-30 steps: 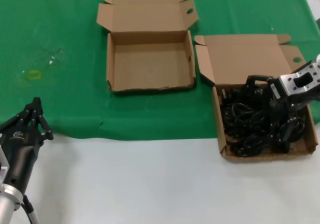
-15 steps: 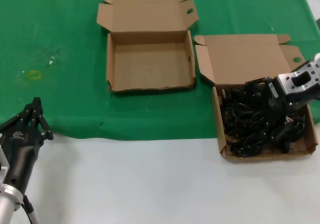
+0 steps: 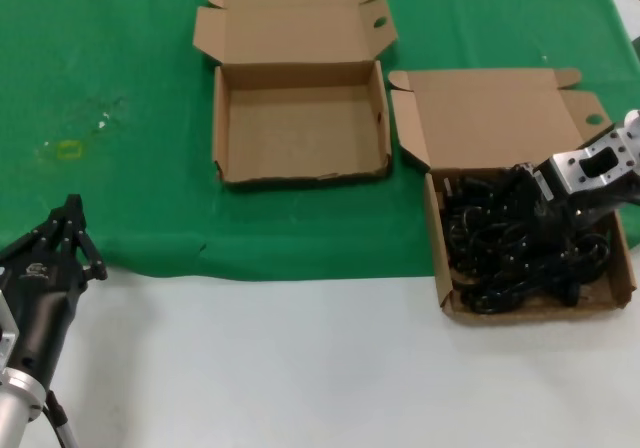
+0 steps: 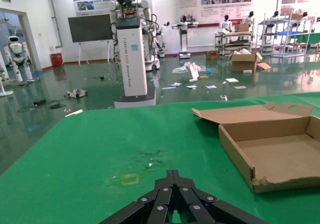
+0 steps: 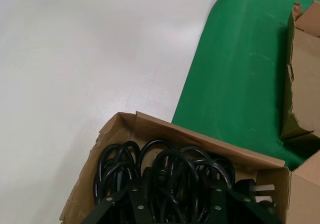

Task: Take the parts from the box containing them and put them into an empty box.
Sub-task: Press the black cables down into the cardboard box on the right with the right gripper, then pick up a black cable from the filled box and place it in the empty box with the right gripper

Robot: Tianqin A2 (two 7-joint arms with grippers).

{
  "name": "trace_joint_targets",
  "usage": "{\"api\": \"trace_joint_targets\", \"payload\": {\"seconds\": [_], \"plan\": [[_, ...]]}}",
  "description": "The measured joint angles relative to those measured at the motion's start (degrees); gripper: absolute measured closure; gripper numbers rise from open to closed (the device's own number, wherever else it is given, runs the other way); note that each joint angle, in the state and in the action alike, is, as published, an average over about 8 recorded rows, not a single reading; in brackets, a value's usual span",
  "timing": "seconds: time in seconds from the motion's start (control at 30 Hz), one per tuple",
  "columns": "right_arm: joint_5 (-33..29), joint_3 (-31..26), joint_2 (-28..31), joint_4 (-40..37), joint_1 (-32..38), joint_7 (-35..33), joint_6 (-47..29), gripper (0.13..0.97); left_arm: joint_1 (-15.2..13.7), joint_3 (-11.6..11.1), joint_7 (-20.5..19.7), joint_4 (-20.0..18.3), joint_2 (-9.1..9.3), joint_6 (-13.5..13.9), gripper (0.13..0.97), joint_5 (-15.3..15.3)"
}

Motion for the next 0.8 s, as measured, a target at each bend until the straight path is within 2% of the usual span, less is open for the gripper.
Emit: {"api": "trace_joint_targets", "payload": {"seconds": [0.17,0.3,0.57,0.8], "plan": [[-0.19,0.04,0.41,1.57,-0.42,0.99,-0.25,0.724,0.00,0.00,0.00,0.00,0.00,0.00,0.953,0.00],[-0.29,0.11,1.04,3.42,-0.69,2.34,-0.71,0.724,0.00,0.00,0.00,0.00,0.00,0.00,0.953,0.00],[-0.39,0.37,2.69,7.36,-0.97,5.96,-2.13,0.855,0.00,0.00,0.00,0.00,0.00,0.00,0.953,0.00],[-0.09,0.74,4.06,10.93,-0.99,10.30,-4.09,0.892,0.00,0.00,0.00,0.00,0.00,0.00,0.953,0.00]]}}
